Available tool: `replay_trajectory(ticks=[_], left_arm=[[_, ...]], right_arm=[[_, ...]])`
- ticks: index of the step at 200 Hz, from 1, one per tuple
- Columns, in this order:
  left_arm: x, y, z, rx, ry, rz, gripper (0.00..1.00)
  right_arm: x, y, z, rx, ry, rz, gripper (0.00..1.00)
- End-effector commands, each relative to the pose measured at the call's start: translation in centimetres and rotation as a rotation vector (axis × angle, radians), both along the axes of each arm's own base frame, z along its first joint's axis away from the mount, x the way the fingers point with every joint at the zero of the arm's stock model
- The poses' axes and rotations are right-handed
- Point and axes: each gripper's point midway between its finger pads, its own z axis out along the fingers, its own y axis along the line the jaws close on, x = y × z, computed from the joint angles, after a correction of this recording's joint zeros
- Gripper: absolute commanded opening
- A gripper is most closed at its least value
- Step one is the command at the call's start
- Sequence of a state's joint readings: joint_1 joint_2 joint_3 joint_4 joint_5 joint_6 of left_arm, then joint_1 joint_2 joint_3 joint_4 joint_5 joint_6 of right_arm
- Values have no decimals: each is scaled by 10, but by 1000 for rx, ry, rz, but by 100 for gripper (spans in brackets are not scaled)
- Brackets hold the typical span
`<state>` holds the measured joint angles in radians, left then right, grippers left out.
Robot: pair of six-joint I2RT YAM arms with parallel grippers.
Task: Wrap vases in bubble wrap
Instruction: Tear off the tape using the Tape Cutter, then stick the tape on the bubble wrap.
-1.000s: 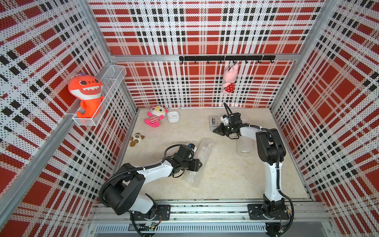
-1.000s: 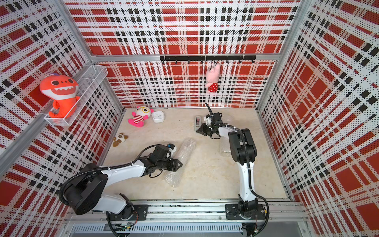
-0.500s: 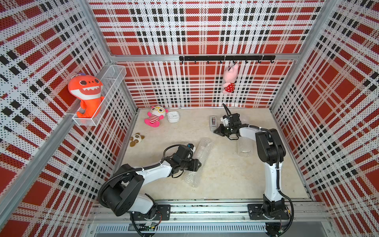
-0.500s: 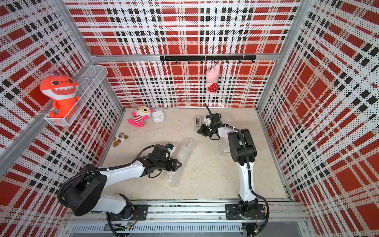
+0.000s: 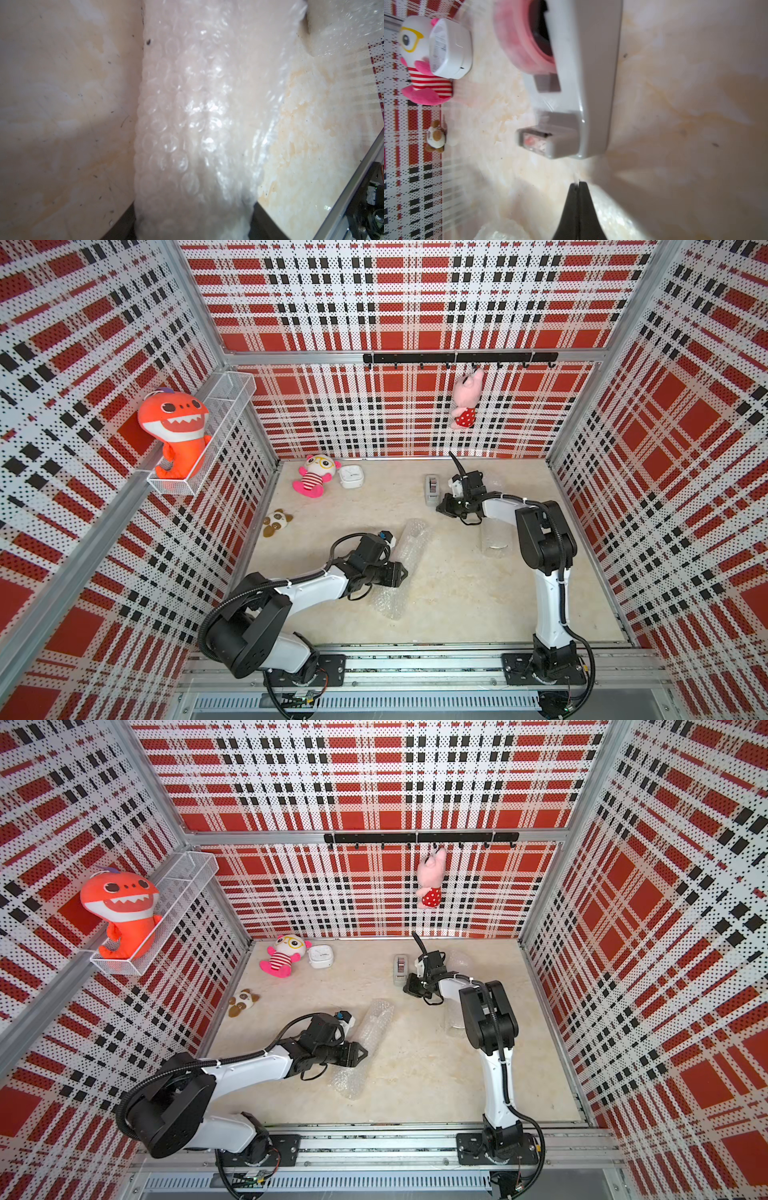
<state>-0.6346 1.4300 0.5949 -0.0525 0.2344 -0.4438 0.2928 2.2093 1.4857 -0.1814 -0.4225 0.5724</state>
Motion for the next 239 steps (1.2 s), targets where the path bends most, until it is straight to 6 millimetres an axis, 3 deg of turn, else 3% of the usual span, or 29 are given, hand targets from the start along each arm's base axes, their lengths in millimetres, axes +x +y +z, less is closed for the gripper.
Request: replay_trajectory(ticks=[1,19,29,67,85,96,123,149,173,193,215,239], left_arm=[[8,-4,13,-46,-41,1,0],[8,-5,13,-48,-43,0,0],[8,-5,13,-49,-43,-4,0],[7,-9,14,-58,-43,-22,0],[8,-10,16,-61,-52,-26,0],[7,-11,16,-63,-56,-29,0],[6,-15,18,-69,-63,-44,0],[3,-19,17,-67,-66,-60,0],[2,-21,16,-72,-68,-63,0],[-1,-26,16,-77,-70,-77,0],[-4,-32,13,-70,-71,-95,0],[-6,-35,12,-70,-65,-105,0]], right_arm=[[-13,-12,-33,-112,57,3,0],[-12,-14,-30,-132,45,-1,0],[-9,-14,-16,-125,15,-3,0],[-5,0,86,-3,-170,32,0],[-22,5,115,52,-208,75,0],[-39,6,122,82,-206,99,0],[-91,10,141,169,-206,178,0],[-145,22,146,259,-155,299,0],[-189,27,136,279,-95,358,0],[-221,45,130,305,-68,423,0],[-241,62,113,305,-23,438,0],[-247,74,99,295,-2,448,0]])
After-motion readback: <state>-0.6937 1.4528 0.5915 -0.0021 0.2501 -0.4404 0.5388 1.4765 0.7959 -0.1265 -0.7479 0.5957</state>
